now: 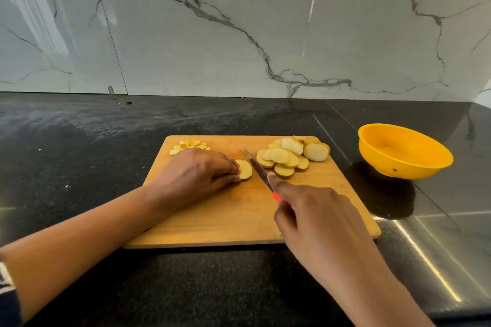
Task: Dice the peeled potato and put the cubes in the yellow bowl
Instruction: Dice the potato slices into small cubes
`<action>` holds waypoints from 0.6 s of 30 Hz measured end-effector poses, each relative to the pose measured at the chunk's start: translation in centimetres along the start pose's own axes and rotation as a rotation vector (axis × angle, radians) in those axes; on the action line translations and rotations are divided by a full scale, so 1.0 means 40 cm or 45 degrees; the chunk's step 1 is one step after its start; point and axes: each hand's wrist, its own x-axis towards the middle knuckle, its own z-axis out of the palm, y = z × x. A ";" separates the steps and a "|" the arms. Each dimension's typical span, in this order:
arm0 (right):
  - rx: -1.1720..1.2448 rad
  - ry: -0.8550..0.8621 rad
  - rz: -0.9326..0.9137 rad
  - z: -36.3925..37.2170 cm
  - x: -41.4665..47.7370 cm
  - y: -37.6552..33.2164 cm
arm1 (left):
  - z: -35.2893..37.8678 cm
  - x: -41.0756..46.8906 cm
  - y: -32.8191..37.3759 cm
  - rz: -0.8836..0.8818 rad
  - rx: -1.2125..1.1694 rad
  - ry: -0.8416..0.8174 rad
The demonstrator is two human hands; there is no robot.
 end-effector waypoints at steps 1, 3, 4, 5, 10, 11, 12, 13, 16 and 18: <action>0.008 0.012 0.014 0.016 0.014 -0.001 | 0.000 -0.001 0.000 0.000 0.007 0.002; 0.019 0.024 0.034 0.045 0.034 -0.004 | -0.001 -0.003 0.000 0.004 0.013 0.007; 0.019 0.020 0.039 0.057 0.040 -0.005 | -0.001 -0.004 0.000 0.007 0.014 0.013; 0.013 0.009 0.040 0.064 0.044 -0.006 | -0.001 -0.004 0.000 0.009 0.015 0.022; -0.038 -0.030 0.024 0.074 0.052 -0.008 | 0.002 -0.003 -0.004 0.014 0.002 0.036; -0.044 -0.033 0.015 0.074 0.053 -0.009 | 0.002 -0.004 -0.005 0.012 -0.005 0.040; -0.047 -0.042 0.008 0.074 0.057 -0.010 | 0.003 -0.004 -0.006 0.013 -0.008 0.047; -0.050 -0.057 -0.001 0.074 0.063 -0.013 | 0.003 -0.004 -0.006 0.014 -0.003 0.050; -0.088 -0.122 -0.032 0.077 0.100 -0.013 | 0.006 -0.001 -0.007 0.024 0.019 0.059; -0.109 -0.146 -0.034 0.071 0.109 -0.019 | 0.006 0.001 -0.006 0.031 0.035 0.065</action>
